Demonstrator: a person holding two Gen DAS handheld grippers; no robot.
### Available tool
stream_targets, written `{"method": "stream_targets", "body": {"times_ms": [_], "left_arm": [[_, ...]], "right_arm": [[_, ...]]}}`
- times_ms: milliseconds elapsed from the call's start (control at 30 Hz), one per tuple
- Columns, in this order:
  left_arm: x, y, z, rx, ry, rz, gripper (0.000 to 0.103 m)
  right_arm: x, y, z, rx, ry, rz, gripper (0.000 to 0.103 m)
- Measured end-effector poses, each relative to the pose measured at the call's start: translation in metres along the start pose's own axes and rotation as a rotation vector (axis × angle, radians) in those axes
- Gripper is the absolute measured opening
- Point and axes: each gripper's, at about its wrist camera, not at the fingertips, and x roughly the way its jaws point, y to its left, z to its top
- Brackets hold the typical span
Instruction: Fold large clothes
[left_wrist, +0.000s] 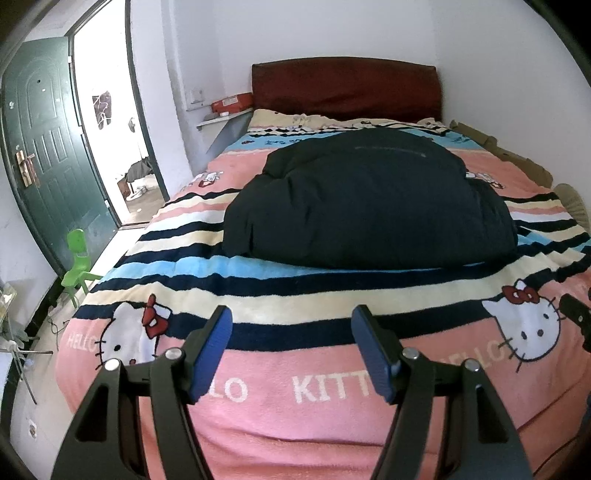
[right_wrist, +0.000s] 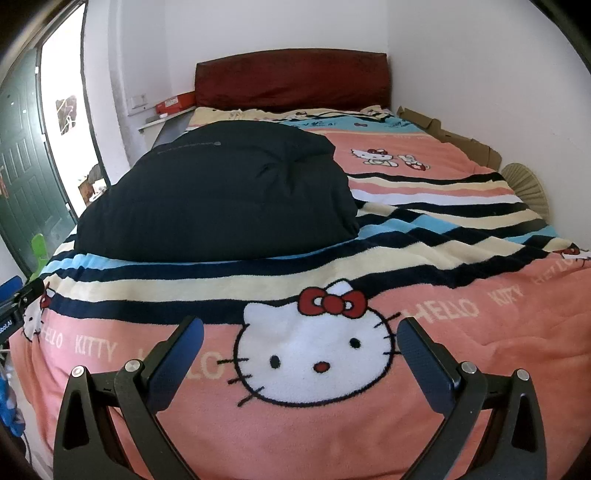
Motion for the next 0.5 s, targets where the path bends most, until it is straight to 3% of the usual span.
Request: {"method": "stream_targets", "body": {"times_ms": [500], "left_arm": [[-0.0015,-0.0009,0.0003,0.0,0.015,-0.005,0.065]], "right_arm": [[-0.0019,0.0008,-0.0003,-0.004,-0.003,-0.004,0.102]]}}
